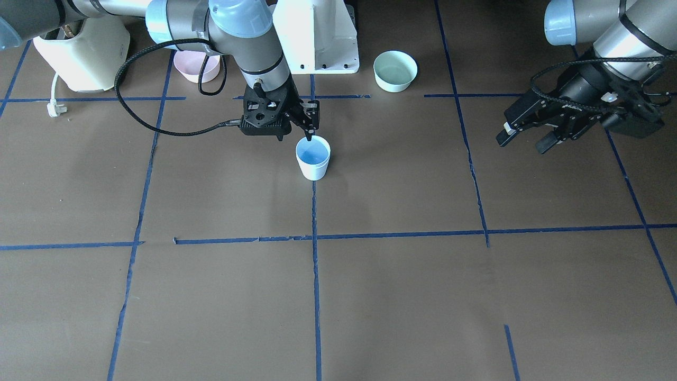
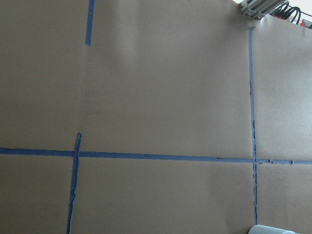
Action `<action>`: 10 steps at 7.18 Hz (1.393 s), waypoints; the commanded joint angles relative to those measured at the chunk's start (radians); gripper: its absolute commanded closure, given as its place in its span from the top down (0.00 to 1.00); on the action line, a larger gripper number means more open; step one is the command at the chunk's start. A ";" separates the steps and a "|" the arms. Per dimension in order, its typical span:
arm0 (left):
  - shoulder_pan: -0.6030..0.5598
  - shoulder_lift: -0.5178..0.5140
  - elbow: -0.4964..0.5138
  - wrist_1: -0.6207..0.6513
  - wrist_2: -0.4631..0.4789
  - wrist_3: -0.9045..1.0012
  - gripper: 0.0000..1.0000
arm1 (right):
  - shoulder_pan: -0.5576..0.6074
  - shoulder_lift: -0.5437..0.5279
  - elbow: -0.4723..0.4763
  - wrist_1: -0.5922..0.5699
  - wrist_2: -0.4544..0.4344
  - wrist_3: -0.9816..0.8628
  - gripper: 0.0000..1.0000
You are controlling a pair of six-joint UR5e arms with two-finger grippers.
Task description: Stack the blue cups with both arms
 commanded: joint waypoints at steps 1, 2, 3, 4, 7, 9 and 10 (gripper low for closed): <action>-0.001 0.052 0.034 0.000 0.003 0.095 1.00 | 0.171 -0.106 0.078 0.001 0.154 -0.060 1.00; -0.050 0.111 0.041 0.008 0.002 0.233 1.00 | 0.280 -0.183 0.114 -0.001 0.237 -0.196 1.00; -0.099 0.145 0.083 0.008 0.002 0.375 1.00 | 0.363 -0.273 0.135 0.001 0.280 -0.305 1.00; -0.180 0.182 0.146 0.009 -0.003 0.576 1.00 | 0.425 -0.379 0.149 0.005 0.297 -0.437 1.00; -0.389 0.196 0.324 0.053 0.066 1.038 1.00 | 0.665 -0.614 0.146 -0.001 0.380 -0.918 1.00; -0.444 0.161 0.341 0.240 0.057 1.174 1.00 | 0.802 -0.763 0.129 -0.002 0.384 -1.190 1.00; -0.452 0.160 0.320 0.350 0.010 1.187 1.00 | 0.841 -0.765 0.056 -0.001 0.385 -1.293 1.00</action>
